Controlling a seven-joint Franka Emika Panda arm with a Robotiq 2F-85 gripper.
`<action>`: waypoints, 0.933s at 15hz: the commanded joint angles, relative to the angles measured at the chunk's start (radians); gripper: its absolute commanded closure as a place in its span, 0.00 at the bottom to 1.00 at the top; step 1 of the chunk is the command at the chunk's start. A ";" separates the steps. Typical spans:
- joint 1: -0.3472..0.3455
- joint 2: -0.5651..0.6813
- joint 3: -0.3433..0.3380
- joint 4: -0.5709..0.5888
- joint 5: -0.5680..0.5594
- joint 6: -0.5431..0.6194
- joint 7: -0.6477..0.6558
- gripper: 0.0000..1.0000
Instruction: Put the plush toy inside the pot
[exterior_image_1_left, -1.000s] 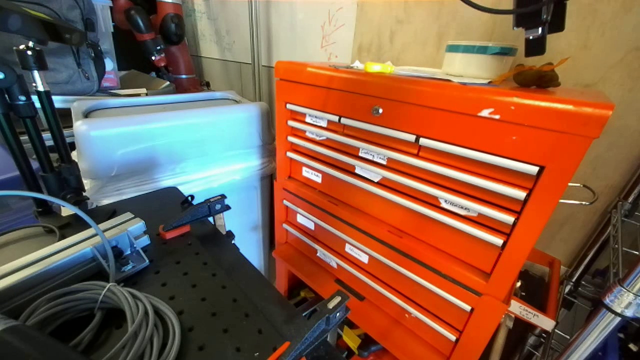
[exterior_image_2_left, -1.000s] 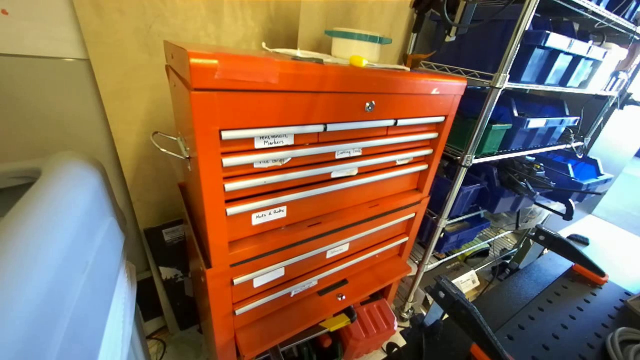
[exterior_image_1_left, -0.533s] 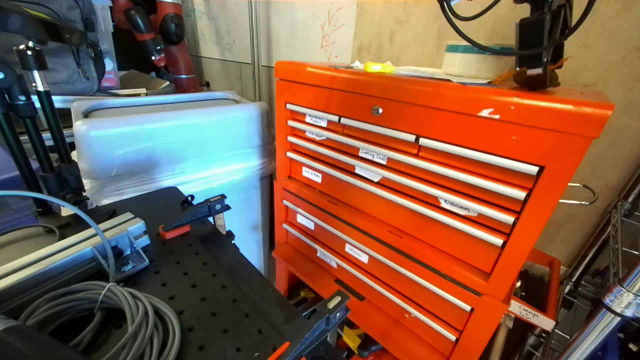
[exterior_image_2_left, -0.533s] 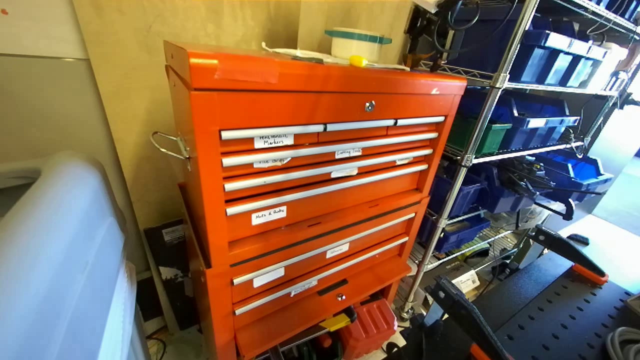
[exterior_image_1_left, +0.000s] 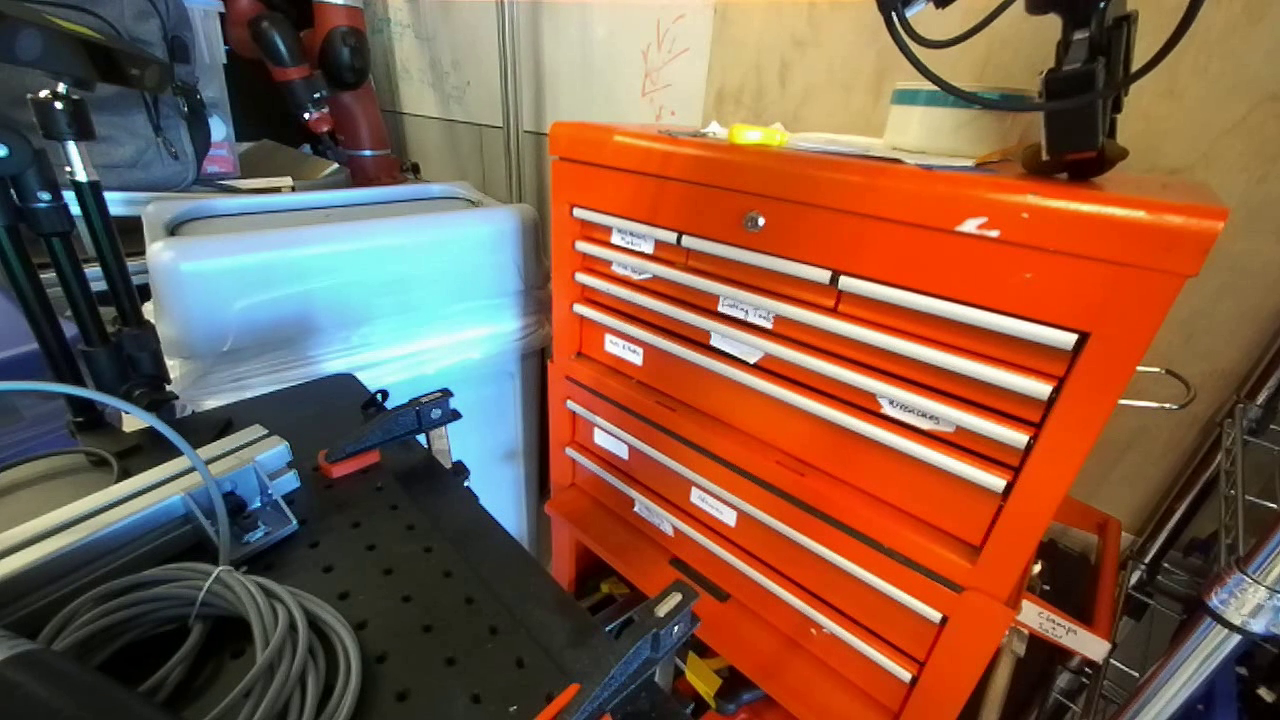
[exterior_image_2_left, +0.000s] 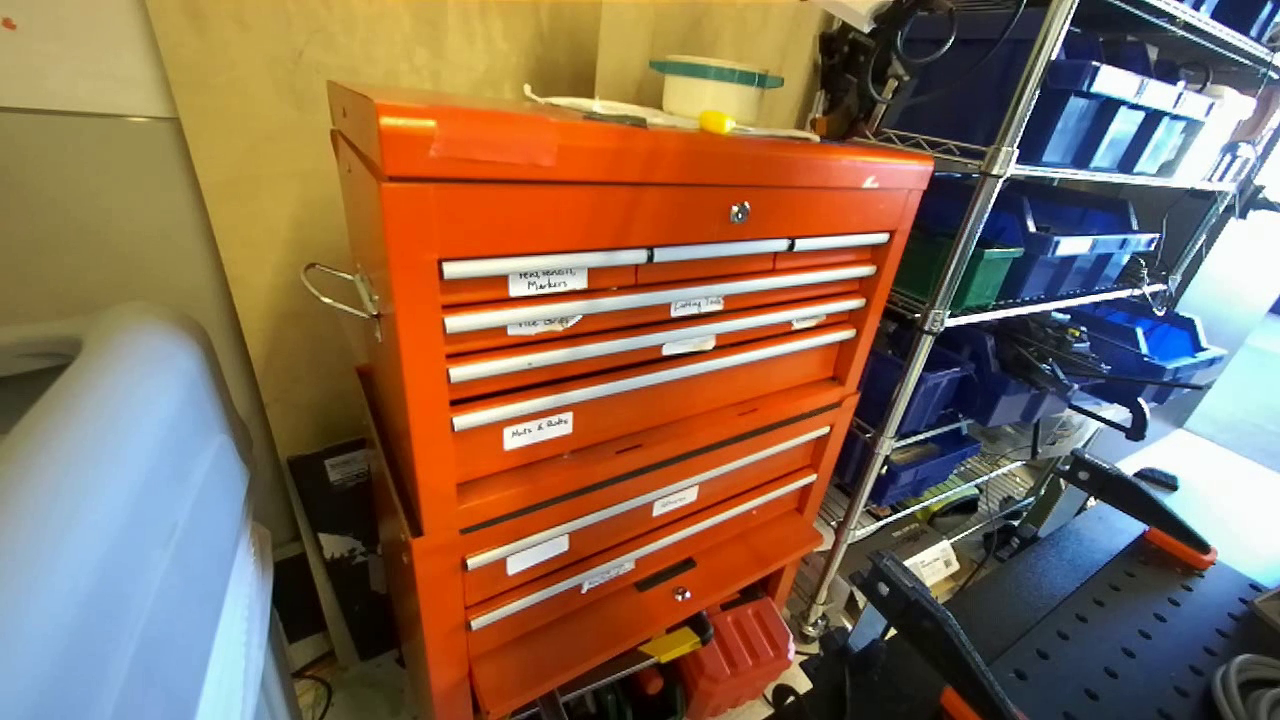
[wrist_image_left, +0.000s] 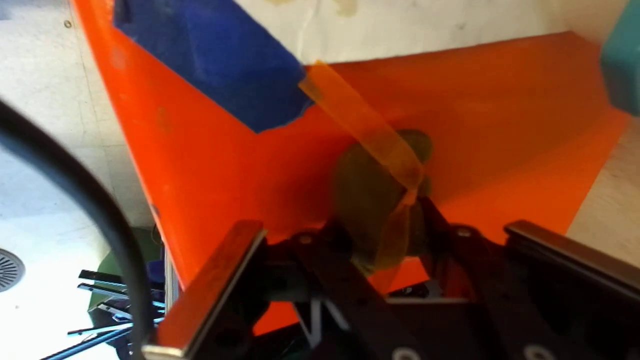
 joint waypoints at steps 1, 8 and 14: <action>0.010 -0.066 -0.018 -0.029 -0.007 0.001 -0.059 0.98; 0.050 -0.184 -0.011 0.012 -0.013 0.004 -0.022 0.96; 0.120 -0.129 -0.038 0.059 -0.150 0.062 0.212 0.96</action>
